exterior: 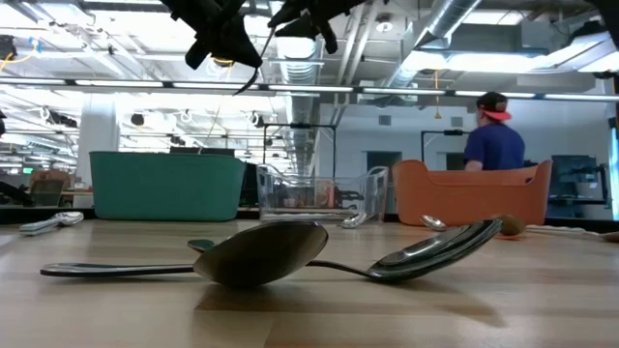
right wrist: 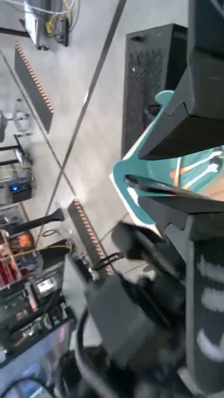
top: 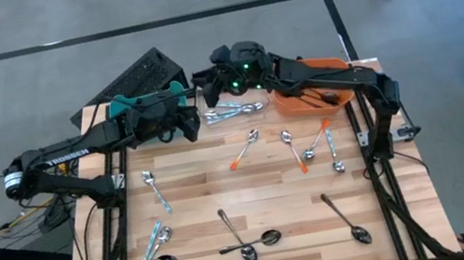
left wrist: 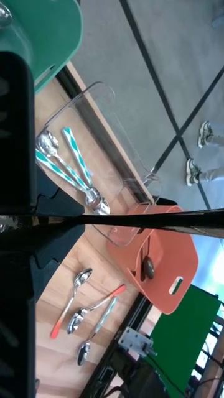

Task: Sort silverware by color (type)
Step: Put the black spoon into the orange bin

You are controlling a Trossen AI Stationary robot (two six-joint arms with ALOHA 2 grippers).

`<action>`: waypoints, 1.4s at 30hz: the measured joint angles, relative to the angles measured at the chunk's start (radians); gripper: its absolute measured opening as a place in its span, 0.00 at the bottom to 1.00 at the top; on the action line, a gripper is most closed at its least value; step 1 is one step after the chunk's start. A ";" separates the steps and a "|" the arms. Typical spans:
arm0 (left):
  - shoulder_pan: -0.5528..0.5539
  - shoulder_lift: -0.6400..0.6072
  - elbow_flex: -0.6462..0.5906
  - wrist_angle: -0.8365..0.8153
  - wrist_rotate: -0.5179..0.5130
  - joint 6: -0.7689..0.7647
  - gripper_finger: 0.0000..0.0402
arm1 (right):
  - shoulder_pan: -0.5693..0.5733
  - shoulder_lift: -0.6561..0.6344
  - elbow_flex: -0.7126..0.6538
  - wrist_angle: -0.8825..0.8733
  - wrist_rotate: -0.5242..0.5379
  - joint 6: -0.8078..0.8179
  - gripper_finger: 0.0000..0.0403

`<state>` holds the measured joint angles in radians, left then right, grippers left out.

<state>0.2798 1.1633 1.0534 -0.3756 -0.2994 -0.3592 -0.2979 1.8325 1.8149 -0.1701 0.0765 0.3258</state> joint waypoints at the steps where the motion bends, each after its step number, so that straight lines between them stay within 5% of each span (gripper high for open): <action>1: 0.000 0.000 0.000 -0.001 0.001 0.000 0.00 | -0.001 0.003 0.000 0.002 0.000 0.001 0.31; 10: 0.000 0.000 -0.001 -0.011 0.000 0.000 0.00 | 0.000 0.031 -0.002 0.020 -0.002 0.022 0.28; 17: 0.001 0.001 -0.001 -0.014 -0.001 0.000 0.00 | -0.005 0.025 0.000 0.029 -0.015 0.004 0.04; 28: 0.001 0.001 -0.001 -0.004 0.007 0.007 0.03 | -0.022 0.005 0.001 -0.015 -0.034 -0.075 0.03; 42: 0.039 -0.001 0.000 -0.095 0.023 0.058 0.26 | -0.159 -0.163 0.000 -0.561 0.127 -0.400 0.03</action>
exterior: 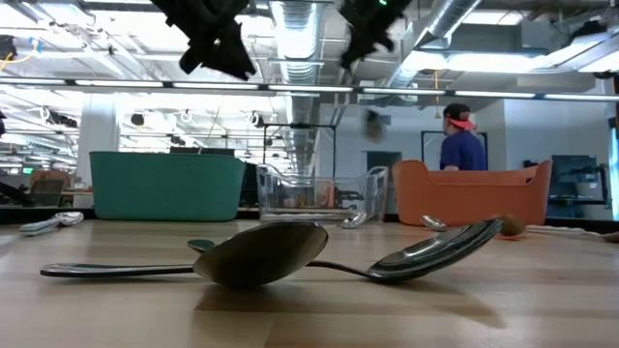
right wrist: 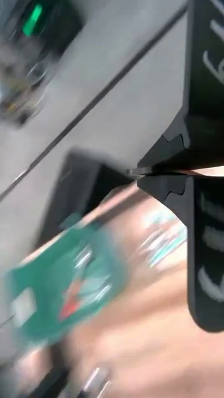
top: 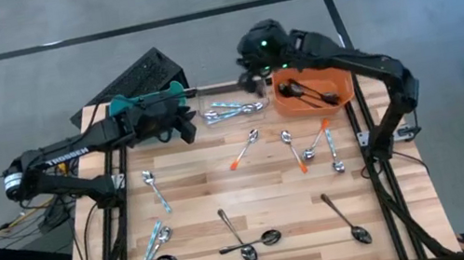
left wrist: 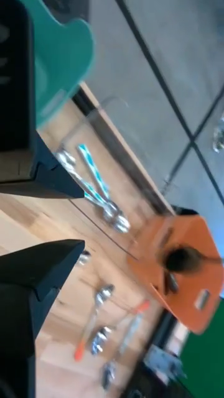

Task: Sort silverware by color (type)
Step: Put the black spoon into the orange bin

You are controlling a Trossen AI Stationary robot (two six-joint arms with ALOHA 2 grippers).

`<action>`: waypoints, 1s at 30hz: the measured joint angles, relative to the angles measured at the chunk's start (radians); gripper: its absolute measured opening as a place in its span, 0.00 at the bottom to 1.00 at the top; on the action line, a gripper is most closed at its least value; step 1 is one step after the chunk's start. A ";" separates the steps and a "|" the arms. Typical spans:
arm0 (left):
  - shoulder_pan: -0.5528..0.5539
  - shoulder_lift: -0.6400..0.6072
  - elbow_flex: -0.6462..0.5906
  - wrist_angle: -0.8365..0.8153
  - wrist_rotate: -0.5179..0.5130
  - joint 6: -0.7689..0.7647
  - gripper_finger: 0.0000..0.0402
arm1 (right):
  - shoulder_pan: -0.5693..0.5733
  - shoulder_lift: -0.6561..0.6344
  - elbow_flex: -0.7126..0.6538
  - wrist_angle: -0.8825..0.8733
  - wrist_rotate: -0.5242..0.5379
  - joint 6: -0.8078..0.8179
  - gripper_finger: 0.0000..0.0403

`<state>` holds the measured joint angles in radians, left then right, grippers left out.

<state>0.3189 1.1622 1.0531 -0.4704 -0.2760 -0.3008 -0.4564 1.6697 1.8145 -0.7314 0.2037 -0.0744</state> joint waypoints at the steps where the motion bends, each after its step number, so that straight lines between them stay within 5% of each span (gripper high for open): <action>1: 0.006 0.000 0.000 -0.022 0.000 0.000 0.26 | -0.013 -0.011 0.000 -0.053 0.032 -0.028 0.03; 8: 0.041 0.000 0.000 -0.133 -0.003 -0.005 0.27 | -0.123 -0.003 -0.013 -0.371 0.138 -0.136 0.03; 30: 0.051 0.001 0.000 -0.147 -0.019 -0.008 0.27 | -0.356 0.046 -0.493 -0.198 0.063 -0.125 0.05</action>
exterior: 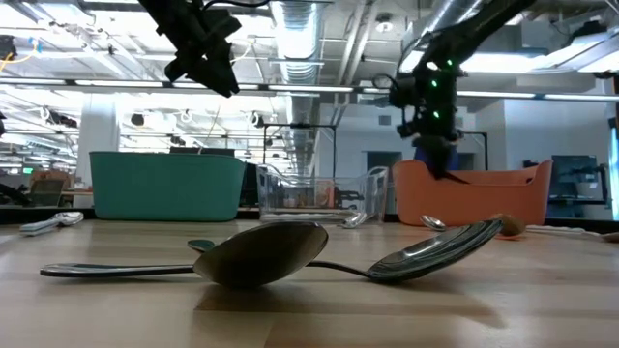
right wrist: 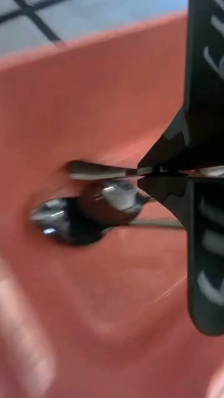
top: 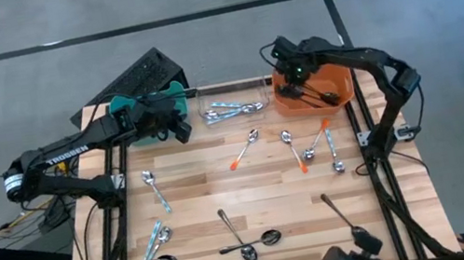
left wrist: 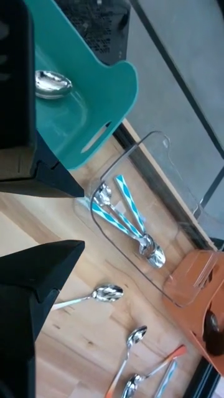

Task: Sort silverware by color (type)
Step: Put the black spoon into the orange bin, then put the blue spoon into the transparent bin

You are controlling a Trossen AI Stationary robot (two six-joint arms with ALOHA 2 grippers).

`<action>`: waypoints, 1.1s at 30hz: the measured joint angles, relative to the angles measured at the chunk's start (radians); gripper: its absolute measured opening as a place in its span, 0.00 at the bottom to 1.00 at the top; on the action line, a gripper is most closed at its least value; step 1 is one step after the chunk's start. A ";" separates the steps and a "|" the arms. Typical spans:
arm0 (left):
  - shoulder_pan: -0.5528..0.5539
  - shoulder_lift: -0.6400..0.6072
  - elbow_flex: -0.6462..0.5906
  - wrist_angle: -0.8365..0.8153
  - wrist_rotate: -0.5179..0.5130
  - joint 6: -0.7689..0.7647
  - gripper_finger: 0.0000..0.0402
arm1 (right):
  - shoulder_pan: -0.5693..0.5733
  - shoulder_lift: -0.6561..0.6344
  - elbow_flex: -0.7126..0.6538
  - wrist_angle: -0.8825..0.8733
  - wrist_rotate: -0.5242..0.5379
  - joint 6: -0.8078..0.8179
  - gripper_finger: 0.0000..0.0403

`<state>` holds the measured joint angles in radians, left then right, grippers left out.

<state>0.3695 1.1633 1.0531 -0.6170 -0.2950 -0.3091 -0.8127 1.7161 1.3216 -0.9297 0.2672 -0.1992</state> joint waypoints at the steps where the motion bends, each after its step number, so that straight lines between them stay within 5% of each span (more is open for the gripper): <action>1: 0.000 0.000 0.000 0.000 -0.005 0.002 0.27 | -0.008 0.000 -0.017 0.003 0.007 0.005 0.06; 20: 0.013 0.000 0.000 -0.001 -0.049 0.003 0.27 | 0.045 -0.001 0.029 0.026 0.221 0.032 0.22; 27: 0.025 0.000 0.000 -0.037 -0.050 0.003 0.27 | 0.041 -0.002 0.112 -0.048 0.133 0.039 0.22; 33: 0.025 0.000 0.000 -0.069 -0.023 0.003 0.27 | 0.078 -0.002 0.162 -0.218 0.157 0.222 0.22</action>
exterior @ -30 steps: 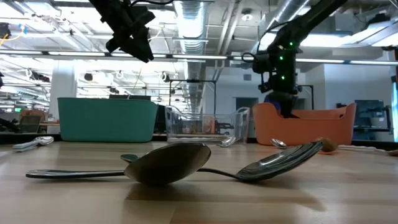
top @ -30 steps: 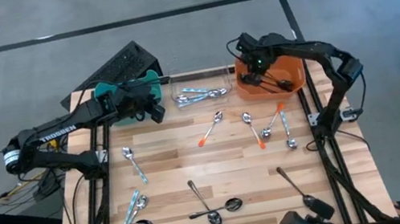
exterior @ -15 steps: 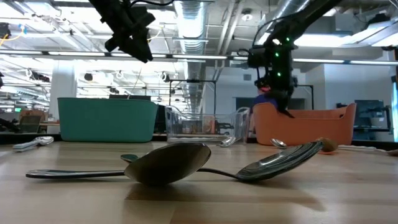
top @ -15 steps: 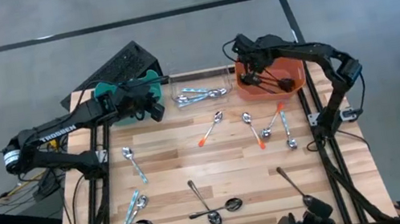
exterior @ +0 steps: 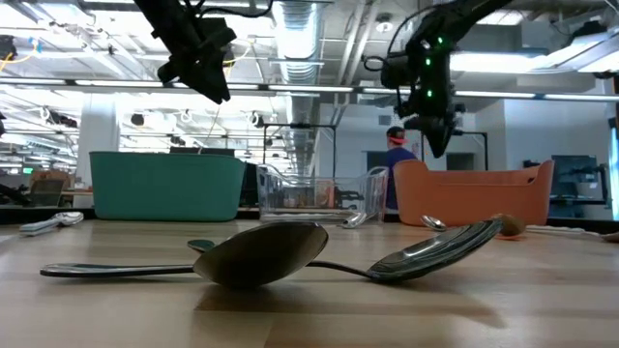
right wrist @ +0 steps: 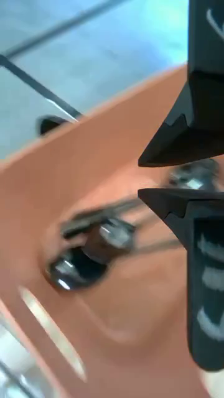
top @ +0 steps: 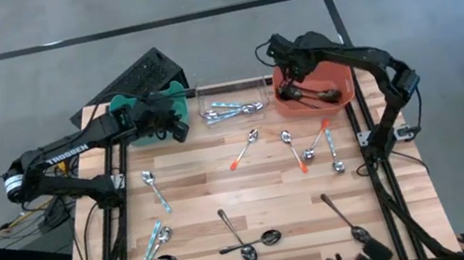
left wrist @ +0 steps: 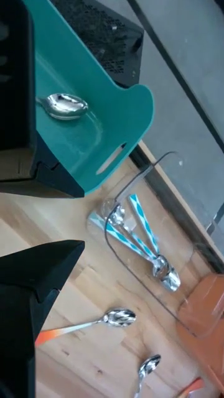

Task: Sort silverware by color (type)
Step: Put the blue spoon into the transparent bin

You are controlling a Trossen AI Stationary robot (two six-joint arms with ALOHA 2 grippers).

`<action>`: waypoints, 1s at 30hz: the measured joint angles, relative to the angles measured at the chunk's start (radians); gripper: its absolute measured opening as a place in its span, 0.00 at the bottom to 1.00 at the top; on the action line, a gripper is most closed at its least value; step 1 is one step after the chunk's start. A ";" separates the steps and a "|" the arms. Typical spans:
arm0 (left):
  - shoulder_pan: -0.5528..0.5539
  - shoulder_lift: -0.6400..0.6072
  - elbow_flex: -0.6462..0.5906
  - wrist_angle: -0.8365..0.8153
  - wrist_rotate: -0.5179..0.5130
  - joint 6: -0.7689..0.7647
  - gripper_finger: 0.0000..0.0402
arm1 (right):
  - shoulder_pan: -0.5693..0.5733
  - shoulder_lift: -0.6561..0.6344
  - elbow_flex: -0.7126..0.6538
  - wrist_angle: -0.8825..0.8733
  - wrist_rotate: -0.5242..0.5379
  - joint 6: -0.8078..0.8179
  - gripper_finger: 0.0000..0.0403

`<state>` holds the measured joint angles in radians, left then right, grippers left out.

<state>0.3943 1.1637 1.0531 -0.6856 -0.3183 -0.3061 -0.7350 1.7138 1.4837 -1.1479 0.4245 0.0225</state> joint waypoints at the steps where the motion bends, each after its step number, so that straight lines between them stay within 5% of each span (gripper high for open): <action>1: 0.000 0.000 0.000 -0.007 0.001 0.000 0.27 | 0.013 0.000 0.021 -0.053 -0.001 0.046 0.22; 7: 0.000 0.000 0.000 -0.035 0.001 0.000 0.27 | 0.139 0.000 0.189 -0.371 -0.057 0.342 0.22; 11: 0.000 0.000 0.000 -0.038 0.001 0.013 0.27 | 0.240 -0.029 0.196 -0.414 -0.151 0.474 0.22; 19: 0.000 0.000 0.000 -0.041 0.019 0.053 0.27 | 0.412 -0.125 -0.029 -0.395 -0.175 0.761 0.22; 30: 0.000 0.000 0.000 -0.039 0.022 0.078 0.27 | 0.482 -0.326 -0.390 -0.269 -0.330 1.121 0.22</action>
<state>0.3946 1.1640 1.0531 -0.7251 -0.2962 -0.2279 -0.2535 1.3880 1.0940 -1.4169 0.0947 1.1436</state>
